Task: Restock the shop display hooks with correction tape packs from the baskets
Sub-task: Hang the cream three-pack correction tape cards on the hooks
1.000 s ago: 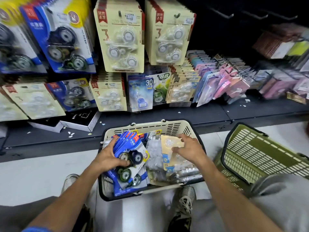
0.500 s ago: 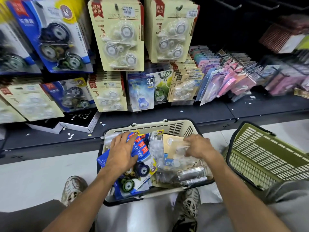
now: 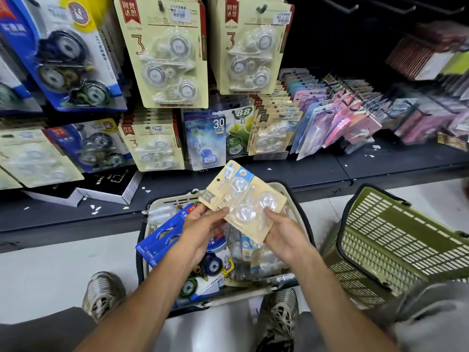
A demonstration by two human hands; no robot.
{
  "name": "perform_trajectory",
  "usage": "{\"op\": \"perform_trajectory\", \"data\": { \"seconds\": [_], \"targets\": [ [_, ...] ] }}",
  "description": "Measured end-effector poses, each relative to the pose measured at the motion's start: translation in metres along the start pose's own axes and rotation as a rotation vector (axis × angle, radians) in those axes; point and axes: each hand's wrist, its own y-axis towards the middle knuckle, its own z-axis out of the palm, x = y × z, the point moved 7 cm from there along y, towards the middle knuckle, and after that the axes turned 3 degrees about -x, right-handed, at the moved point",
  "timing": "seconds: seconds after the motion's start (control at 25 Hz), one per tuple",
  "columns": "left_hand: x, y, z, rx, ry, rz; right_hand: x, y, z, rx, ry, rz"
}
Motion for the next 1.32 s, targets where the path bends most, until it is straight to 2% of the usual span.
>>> {"op": "perform_trajectory", "data": {
  "seconds": [0.08,0.16,0.2,0.24,0.28,0.32,0.36,0.4,0.44,0.56,0.64,0.84,0.96,1.16,1.32],
  "targets": [
    [0.004,0.0,0.003,-0.027,-0.052,0.011,-0.013,0.002,0.007,0.024,-0.094,0.009],
    [-0.003,0.003,0.0,-0.112,-0.094,0.051,0.001,0.006,-0.003,-0.096,-0.375,-0.095],
    [-0.009,0.006,-0.004,-0.146,-0.083,0.079,0.016,0.008,-0.013,-0.192,-0.63,-0.202],
    [-0.016,0.01,-0.009,-0.163,-0.053,0.108,0.031,0.009,-0.02,-0.261,-1.004,-0.297],
    [-0.021,0.014,-0.013,-0.164,-0.015,0.136,0.036,0.011,-0.024,-0.265,-1.416,-0.329],
    [-0.024,0.017,-0.017,-0.158,0.025,0.16,0.033,0.012,-0.027,-0.237,-1.747,-0.283],
    [-0.025,0.018,-0.018,-0.154,0.058,0.172,0.026,0.014,-0.034,-0.214,-1.925,-0.196],
    [-0.024,0.019,-0.019,-0.144,0.082,0.177,0.019,0.014,-0.04,-0.211,-1.972,-0.128],
    [-0.021,0.019,-0.02,-0.138,0.103,0.175,0.016,0.015,-0.043,-0.228,-1.952,-0.117],
    [-0.008,0.023,-0.024,-0.137,0.159,0.141,0.032,0.01,-0.036,-0.267,-1.854,-0.258],
    [-0.004,0.026,-0.029,-0.147,0.168,0.12,0.057,0.002,-0.036,-0.314,-1.678,-0.308],
    [-0.004,0.031,-0.039,-0.19,0.111,0.085,0.122,-0.034,-0.044,-0.463,-0.703,-0.407],
    [-0.004,0.031,-0.036,-0.164,0.129,0.089,0.118,-0.04,-0.046,-0.449,-0.369,-0.33],
    [0.001,0.021,-0.021,-0.105,-0.06,-0.023,0.029,-0.012,-0.044,-0.427,-0.057,-0.021],
    [-0.003,0.01,-0.002,0.056,-0.176,-0.096,-0.019,-0.004,-0.023,-0.403,0.062,0.061]
  ]
}}
